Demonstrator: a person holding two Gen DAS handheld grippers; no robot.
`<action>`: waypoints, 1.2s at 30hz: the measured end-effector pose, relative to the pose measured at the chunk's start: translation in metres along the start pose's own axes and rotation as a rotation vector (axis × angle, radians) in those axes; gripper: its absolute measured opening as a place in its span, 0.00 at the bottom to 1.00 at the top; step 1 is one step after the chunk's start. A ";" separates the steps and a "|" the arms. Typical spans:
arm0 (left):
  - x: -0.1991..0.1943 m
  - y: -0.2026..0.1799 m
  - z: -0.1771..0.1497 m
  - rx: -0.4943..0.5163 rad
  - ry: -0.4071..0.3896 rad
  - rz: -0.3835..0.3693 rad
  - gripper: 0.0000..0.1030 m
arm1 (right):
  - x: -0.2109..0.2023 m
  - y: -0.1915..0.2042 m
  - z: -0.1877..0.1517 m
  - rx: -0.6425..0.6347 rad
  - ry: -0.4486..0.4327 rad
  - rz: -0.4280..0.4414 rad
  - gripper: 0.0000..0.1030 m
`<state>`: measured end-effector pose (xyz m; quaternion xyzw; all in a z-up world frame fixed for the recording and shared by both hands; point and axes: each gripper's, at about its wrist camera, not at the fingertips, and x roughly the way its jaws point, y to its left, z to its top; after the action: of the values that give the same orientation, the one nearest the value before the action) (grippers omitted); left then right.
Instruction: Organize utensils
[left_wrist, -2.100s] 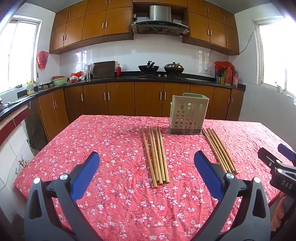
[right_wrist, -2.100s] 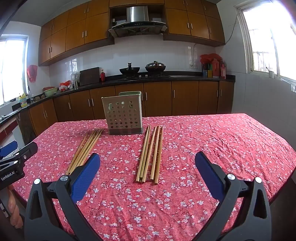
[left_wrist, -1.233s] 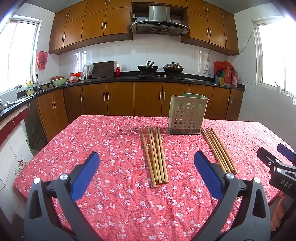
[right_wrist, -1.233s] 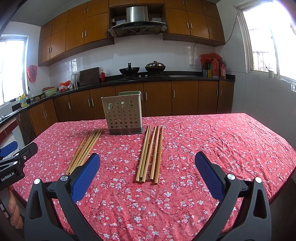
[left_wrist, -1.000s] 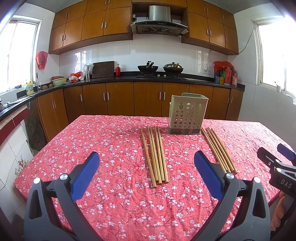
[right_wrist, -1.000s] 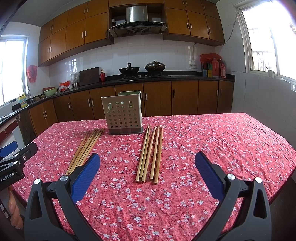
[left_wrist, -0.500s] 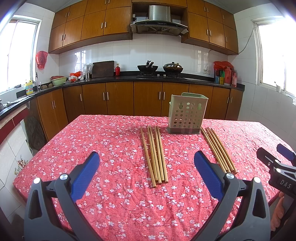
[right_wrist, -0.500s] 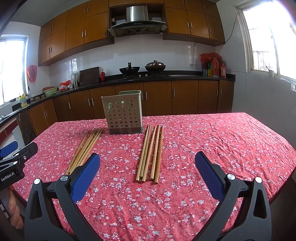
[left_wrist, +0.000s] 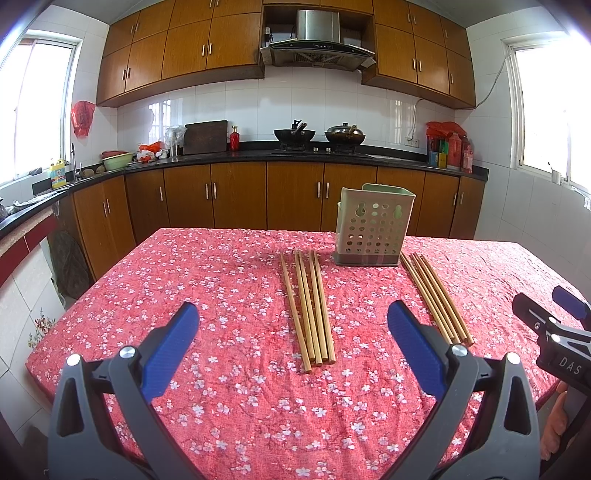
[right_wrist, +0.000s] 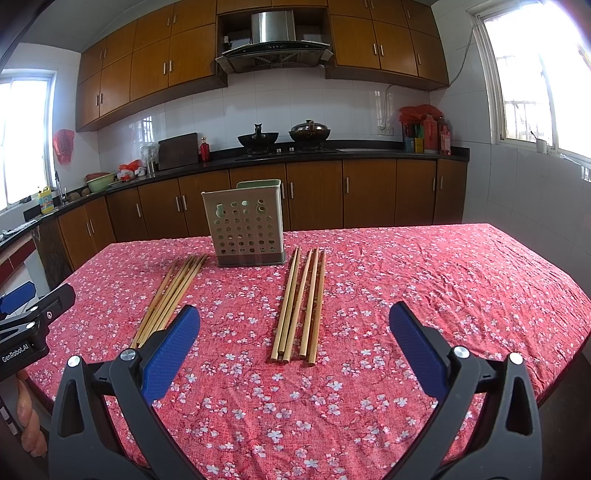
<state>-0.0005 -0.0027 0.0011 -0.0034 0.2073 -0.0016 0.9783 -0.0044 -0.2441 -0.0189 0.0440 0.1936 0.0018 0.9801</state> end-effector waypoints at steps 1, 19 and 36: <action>0.000 0.000 0.000 0.000 0.000 0.000 0.96 | 0.000 0.000 0.000 0.000 0.000 0.000 0.98; 0.008 -0.002 -0.007 -0.003 0.015 0.000 0.96 | 0.001 -0.002 -0.001 0.005 0.009 0.001 0.98; 0.111 0.058 0.005 -0.107 0.304 0.123 0.96 | 0.117 -0.047 0.013 0.107 0.316 -0.065 0.59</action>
<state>0.1030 0.0549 -0.0394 -0.0424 0.3524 0.0689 0.9323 0.1083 -0.2900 -0.0554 0.0893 0.3462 -0.0333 0.9333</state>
